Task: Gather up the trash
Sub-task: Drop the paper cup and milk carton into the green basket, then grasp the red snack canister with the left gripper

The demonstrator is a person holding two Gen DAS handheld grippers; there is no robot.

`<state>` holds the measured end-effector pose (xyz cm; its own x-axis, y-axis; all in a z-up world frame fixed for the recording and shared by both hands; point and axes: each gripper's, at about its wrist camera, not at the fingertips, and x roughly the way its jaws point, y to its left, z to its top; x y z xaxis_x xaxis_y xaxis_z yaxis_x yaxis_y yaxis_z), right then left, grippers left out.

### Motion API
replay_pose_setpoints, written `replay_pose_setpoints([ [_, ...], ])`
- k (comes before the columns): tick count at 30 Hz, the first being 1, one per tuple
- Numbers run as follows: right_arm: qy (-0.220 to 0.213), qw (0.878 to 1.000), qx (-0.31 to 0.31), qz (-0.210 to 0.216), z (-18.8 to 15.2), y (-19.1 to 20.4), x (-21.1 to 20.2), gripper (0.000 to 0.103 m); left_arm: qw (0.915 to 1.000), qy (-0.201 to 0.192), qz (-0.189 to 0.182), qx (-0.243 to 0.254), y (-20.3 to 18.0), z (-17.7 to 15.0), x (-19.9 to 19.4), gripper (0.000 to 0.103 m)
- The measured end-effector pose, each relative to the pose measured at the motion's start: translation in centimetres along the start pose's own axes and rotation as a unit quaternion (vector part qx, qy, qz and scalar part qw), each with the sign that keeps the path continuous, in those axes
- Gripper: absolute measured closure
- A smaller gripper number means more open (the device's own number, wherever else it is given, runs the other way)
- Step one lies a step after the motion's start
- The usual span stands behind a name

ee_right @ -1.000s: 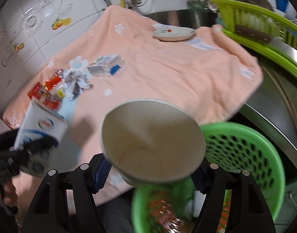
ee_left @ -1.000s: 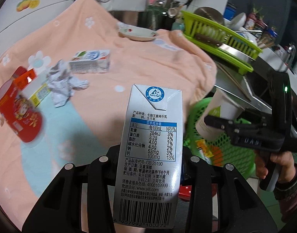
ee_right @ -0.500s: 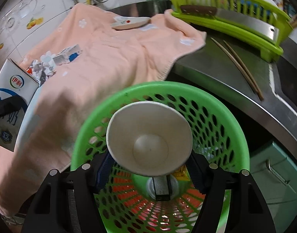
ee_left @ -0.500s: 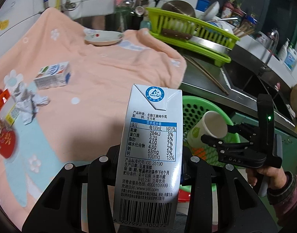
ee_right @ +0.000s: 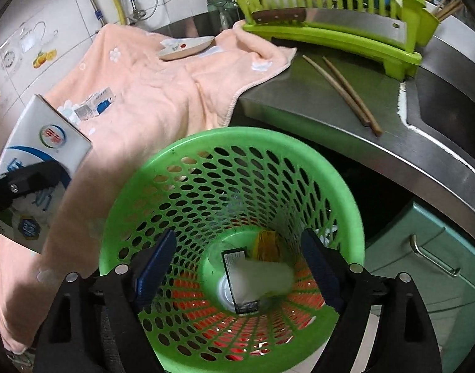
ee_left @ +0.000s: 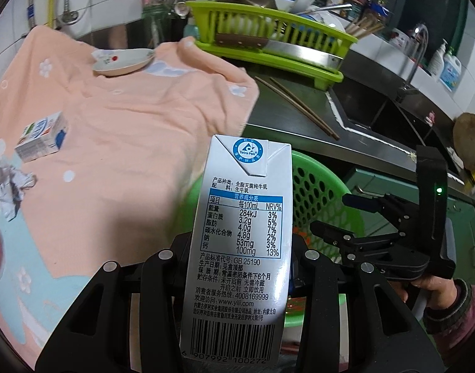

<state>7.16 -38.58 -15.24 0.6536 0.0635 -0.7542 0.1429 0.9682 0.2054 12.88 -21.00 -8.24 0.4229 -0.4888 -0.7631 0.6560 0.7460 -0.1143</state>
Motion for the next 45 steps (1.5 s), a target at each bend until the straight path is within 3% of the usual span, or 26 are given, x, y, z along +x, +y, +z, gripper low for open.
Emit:
replay_pose_setpoints([
  [16,-0.036,0.999,-0.003,-0.011,-0.5,-1.0,-2.5,0.016,0.9997,0.019,-0.016,0.004,-2.6,0.7,2.4,0.061],
  [20,-0.039,0.999,-0.001,-0.011,-0.6,-1.1,-2.8,0.016,0.9997,0.016,-0.017,0.000,-2.8,0.8,2.5,0.046],
  [30,-0.041,0.999,0.002,-0.009,-0.7,-1.0,-3.1,0.015,0.9998,0.008,-0.013,-0.015,-1.6,0.4,1.8,0.041],
  [38,-0.040,0.999,-0.011,-0.001,-0.2,0.3,-2.7,0.015,0.9992,-0.010,0.014,-0.036,1.0,-0.2,-0.1,0.035],
  [45,-0.034,0.999,-0.034,0.018,0.5,2.8,-1.8,0.014,0.9943,-0.031,0.066,-0.078,5.5,-1.2,-2.5,0.031],
])
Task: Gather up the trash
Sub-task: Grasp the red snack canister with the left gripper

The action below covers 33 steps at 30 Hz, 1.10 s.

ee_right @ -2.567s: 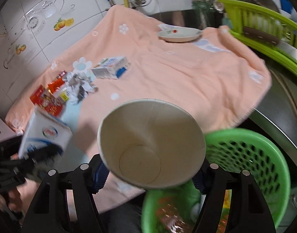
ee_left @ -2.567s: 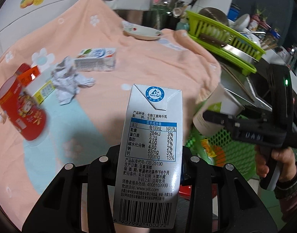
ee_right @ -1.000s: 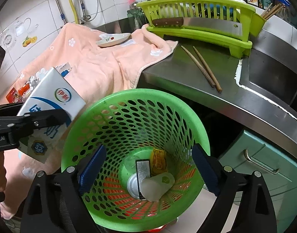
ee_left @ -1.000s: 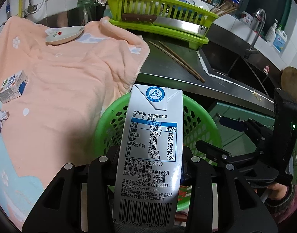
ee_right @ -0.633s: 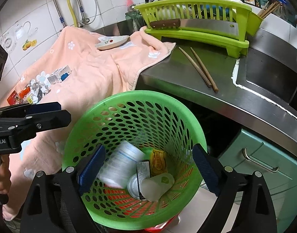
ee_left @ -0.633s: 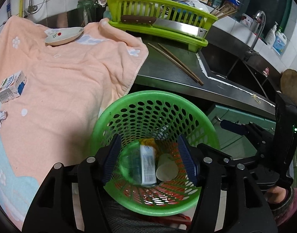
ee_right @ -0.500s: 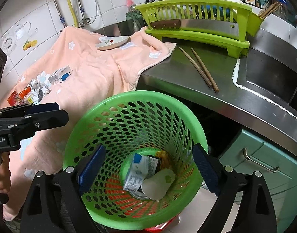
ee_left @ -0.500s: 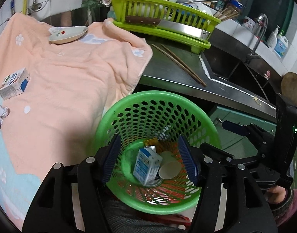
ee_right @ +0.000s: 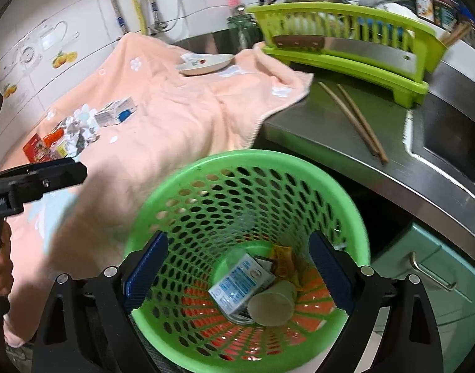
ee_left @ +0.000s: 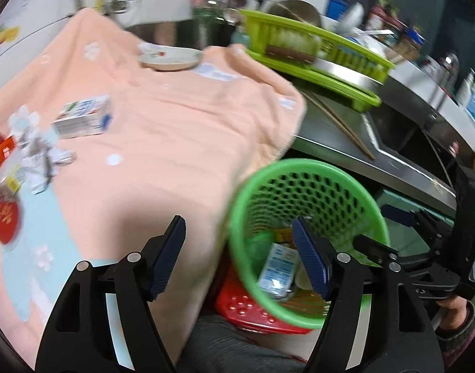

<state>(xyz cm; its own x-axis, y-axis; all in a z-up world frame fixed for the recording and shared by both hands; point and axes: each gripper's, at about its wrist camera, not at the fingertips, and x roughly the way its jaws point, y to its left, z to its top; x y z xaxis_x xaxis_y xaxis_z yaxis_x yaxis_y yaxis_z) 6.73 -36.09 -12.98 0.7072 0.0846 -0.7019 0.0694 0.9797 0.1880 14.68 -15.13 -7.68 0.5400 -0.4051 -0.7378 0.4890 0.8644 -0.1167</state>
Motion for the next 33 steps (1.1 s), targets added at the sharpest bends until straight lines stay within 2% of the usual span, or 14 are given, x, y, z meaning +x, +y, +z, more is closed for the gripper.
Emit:
replay_pose_setpoints([
  [5,0.007,1.000,-0.019,0.020,0.7,2.2,1.1,0.014,0.9971,-0.026,0.058,-0.042,4.4,-0.3,-1.9,0.028],
  [9,0.011,0.999,-0.037,0.037,1.4,4.3,2.1,0.014,0.9890,-0.044,0.114,-0.084,8.8,-0.7,-3.6,0.028],
  [13,0.013,0.997,-0.057,0.054,2.4,6.6,2.9,0.014,0.9762,-0.059,0.167,-0.126,13.1,-1.3,-5.3,0.028],
  [16,0.015,0.995,-0.073,0.067,3.1,8.5,3.5,0.014,0.9621,-0.069,0.214,-0.154,16.5,-1.8,-6.4,0.024],
  [20,0.016,0.992,-0.098,0.083,4.1,11.3,4.3,0.014,0.9476,-0.077,0.252,-0.180,19.9,-1.9,-7.1,0.020],
  [23,0.018,0.989,-0.113,0.096,5.0,13.1,4.9,0.014,0.9404,-0.081,0.274,-0.185,22.0,-1.6,-7.2,0.016],
  [26,0.019,0.986,-0.123,0.109,6.0,14.8,5.6,0.014,0.9374,-0.082,0.286,-0.182,23.5,-1.3,-7.1,0.014],
  [33,0.020,0.979,-0.150,0.137,8.7,19.5,7.8,0.014,0.9369,-0.079,0.294,-0.172,25.9,0.0,-5.3,0.013],
])
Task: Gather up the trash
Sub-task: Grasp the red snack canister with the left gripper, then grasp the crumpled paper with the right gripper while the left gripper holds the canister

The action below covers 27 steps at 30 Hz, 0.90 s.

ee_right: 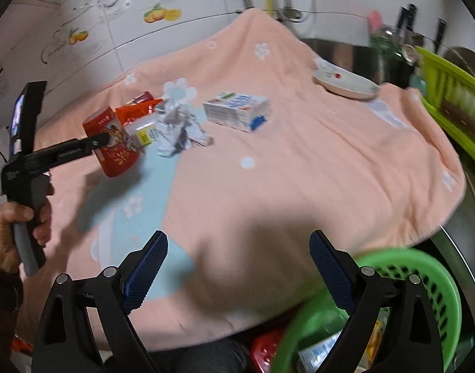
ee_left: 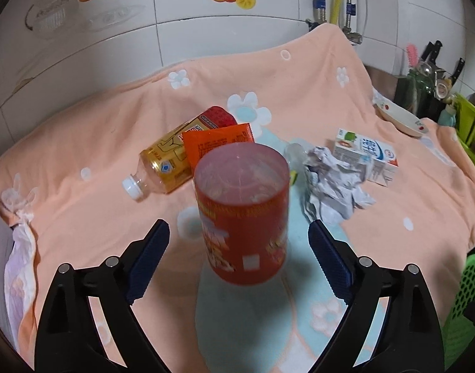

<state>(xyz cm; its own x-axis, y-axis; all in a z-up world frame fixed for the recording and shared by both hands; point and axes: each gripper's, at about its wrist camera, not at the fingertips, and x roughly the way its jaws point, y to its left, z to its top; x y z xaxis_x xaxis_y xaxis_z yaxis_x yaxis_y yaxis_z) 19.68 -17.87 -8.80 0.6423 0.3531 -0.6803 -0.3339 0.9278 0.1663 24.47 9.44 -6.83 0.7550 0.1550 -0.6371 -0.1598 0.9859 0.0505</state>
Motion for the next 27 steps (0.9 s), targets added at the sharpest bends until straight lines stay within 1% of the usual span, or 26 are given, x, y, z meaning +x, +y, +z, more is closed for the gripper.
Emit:
replay_pose_setpoints([
  [6,0.003,1.000,-0.017,0.014,2.0,1.8,2.2,0.014,0.9999,0.003,-0.007,-0.008,0.8,0.5,2.2,0.013],
  [11,0.003,0.999,-0.028,0.021,3.3,2.7,3.6,0.014,0.9989,0.007,-0.040,-0.023,1.2,0.9,3.7,0.013],
  [13,0.002,0.999,-0.033,0.023,3.9,3.1,4.1,0.014,0.9988,0.002,-0.045,-0.019,1.1,0.9,4.0,0.019],
  [15,0.000,0.999,-0.039,0.024,4.5,3.4,4.7,0.014,0.9985,0.003,-0.053,-0.014,0.9,1.0,4.2,0.033],
  [16,0.000,0.999,-0.040,0.025,4.7,3.5,4.9,0.014,0.9982,0.004,-0.059,-0.013,0.9,1.0,4.3,0.037],
  [20,0.000,0.999,-0.045,0.029,5.4,3.9,5.8,0.014,0.9977,-0.001,-0.067,-0.008,0.9,1.1,4.3,0.038],
  [27,-0.006,0.997,-0.059,0.044,7.3,5.0,7.6,0.014,0.9961,-0.011,-0.084,-0.025,2.3,0.9,2.3,0.038],
])
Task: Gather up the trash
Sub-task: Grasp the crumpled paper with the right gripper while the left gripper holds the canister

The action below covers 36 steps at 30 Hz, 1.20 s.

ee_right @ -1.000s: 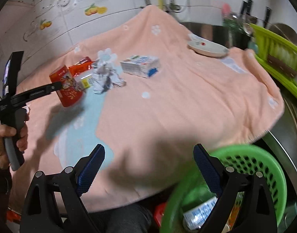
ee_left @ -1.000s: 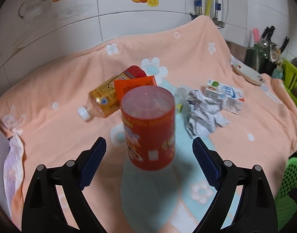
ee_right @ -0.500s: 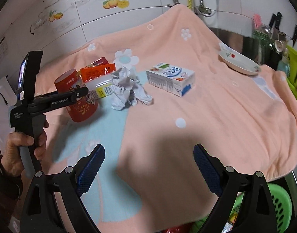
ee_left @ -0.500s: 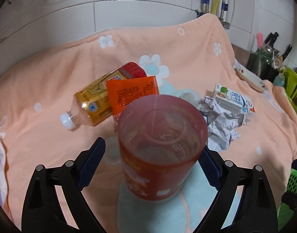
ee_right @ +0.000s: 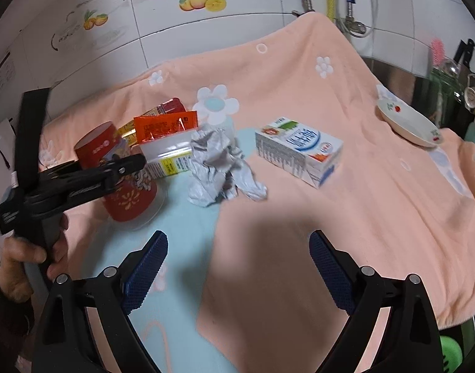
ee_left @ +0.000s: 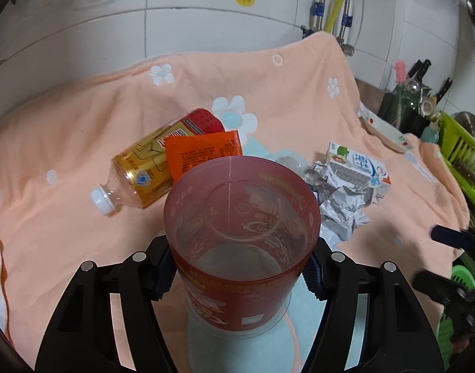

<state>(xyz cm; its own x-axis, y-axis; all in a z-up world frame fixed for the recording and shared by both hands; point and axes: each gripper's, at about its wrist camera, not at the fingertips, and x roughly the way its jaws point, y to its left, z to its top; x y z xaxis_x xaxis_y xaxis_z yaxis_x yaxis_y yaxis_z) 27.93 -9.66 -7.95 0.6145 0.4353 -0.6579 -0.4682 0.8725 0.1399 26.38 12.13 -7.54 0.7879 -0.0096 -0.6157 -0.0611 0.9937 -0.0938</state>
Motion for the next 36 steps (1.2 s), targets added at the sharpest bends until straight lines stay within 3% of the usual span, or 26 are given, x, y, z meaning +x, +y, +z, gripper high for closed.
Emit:
replay_pose_setpoints([
  [6,-0.001,1.000,0.002,0.028,2.5,0.2,3.0,0.014,0.9999,-0.011,-0.002,-0.009,1.1,0.1,-2.1,0.038],
  [20,0.033,0.999,-0.020,0.034,6.2,1.6,10.4,0.018,0.9997,-0.011,0.001,-0.020,3.1,-0.4,-3.2,0.038],
  [23,0.046,0.998,-0.020,0.031,6.4,1.6,11.5,0.026,0.9998,-0.010,0.001,-0.019,3.1,-0.4,-3.1,0.038],
  [28,0.054,0.998,-0.010,0.035,6.1,1.3,11.3,0.056,0.9998,-0.010,-0.004,-0.018,3.0,-0.6,-3.3,0.038],
  [36,0.035,0.999,0.000,0.039,4.5,0.9,6.7,0.064,0.9995,-0.018,-0.022,-0.010,1.2,-1.1,-4.9,0.038],
])
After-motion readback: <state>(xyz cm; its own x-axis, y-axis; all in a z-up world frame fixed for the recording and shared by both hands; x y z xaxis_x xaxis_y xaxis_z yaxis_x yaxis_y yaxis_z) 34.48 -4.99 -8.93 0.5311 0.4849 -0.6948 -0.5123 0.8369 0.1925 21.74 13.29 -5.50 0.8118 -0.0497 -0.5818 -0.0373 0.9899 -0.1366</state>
